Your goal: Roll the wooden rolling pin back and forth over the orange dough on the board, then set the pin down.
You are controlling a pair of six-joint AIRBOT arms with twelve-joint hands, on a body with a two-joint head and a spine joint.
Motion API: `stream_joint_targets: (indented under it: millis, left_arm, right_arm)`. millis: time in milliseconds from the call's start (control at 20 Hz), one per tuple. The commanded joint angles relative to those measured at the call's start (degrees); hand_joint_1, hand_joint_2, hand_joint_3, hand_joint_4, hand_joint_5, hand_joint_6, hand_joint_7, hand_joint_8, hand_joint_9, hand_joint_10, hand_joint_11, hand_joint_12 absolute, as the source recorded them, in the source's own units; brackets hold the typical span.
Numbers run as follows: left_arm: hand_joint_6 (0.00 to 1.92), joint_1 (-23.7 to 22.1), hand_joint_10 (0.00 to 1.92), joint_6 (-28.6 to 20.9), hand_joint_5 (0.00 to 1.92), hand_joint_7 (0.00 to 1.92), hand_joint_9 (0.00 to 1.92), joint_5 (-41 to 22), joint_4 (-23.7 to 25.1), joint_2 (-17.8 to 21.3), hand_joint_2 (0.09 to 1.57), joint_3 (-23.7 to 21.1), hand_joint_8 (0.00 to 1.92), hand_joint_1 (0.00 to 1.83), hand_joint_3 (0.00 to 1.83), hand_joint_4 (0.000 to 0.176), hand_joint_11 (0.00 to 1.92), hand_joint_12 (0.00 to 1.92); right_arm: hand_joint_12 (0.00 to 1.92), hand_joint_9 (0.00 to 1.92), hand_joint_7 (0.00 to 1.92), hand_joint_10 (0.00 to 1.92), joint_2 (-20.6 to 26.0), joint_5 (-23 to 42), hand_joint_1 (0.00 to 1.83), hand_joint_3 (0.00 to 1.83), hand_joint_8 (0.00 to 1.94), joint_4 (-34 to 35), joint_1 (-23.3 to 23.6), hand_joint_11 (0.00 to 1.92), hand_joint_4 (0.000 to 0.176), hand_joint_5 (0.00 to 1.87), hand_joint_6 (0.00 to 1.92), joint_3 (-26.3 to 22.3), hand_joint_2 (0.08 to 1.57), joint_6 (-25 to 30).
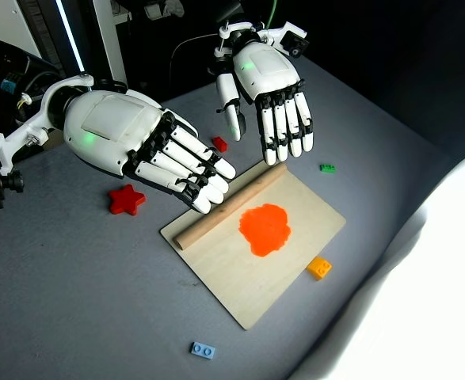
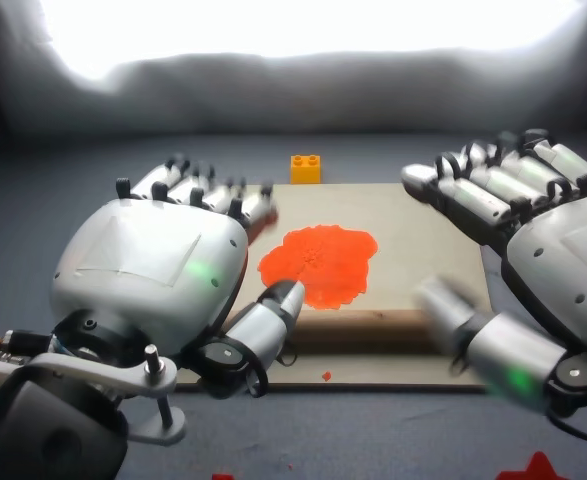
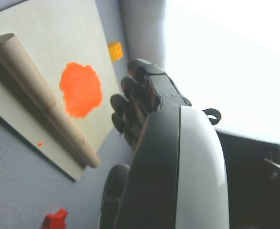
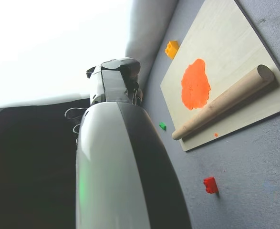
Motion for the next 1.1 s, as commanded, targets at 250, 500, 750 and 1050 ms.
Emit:
stream_joint_targets:
  millis: [250, 500, 750, 1050]
  left_arm:
    - [0.03, 0.57, 0.1, -0.24, 0.13, 0.14, 0.09, -5.72, 4.97, 0.07, 1.37, 0.12, 0.0, 0.0, 0.0, 0.012, 0.0, 0.57]
    - [0.01, 4.63, 0.03, -5.51, 0.13, 0.17, 0.14, -10.79, 7.76, -1.48, 1.35, 1.71, 0.0, 0.11, 0.0, 0.005, 0.0, 0.44]
    - [0.01, 7.91, 0.0, -7.83, 0.13, 0.1, 0.07, -13.11, 9.97, -4.28, 1.35, 3.72, 0.0, 0.0, 0.0, 0.0, 0.0, 0.34]
    - [0.0, 11.32, 0.0, -12.04, 0.08, 0.1, 0.06, -14.94, 13.24, -8.39, 1.35, 7.8, 0.0, 0.0, 0.0, 0.0, 0.0, 0.32]
  right_arm:
    - [0.01, 0.03, 0.12, 0.07, -1.16, 7.69, 0.0, 0.11, 0.02, -2.42, -0.36, 0.0, 0.0, 0.06, 0.28, -0.13, 1.21, -1.41]
    - [0.14, 0.15, 0.21, 0.02, -3.86, 8.97, 0.16, 0.0, 0.01, 0.24, -0.75, 0.0, 0.0, 0.22, 0.04, 2.51, 1.26, -2.16]
    - [0.0, 0.0, 0.05, 0.0, -4.25, 9.03, 0.0, 0.0, 0.0, 0.24, -1.19, 0.0, 0.0, 0.1, 0.0, 2.99, 1.27, -1.6]
    - [0.0, 0.0, 0.06, 0.0, -9.39, 9.78, 0.0, 0.0, 0.01, 0.79, -2.09, 0.0, 0.0, 0.09, 0.0, 7.53, 1.24, -2.31]
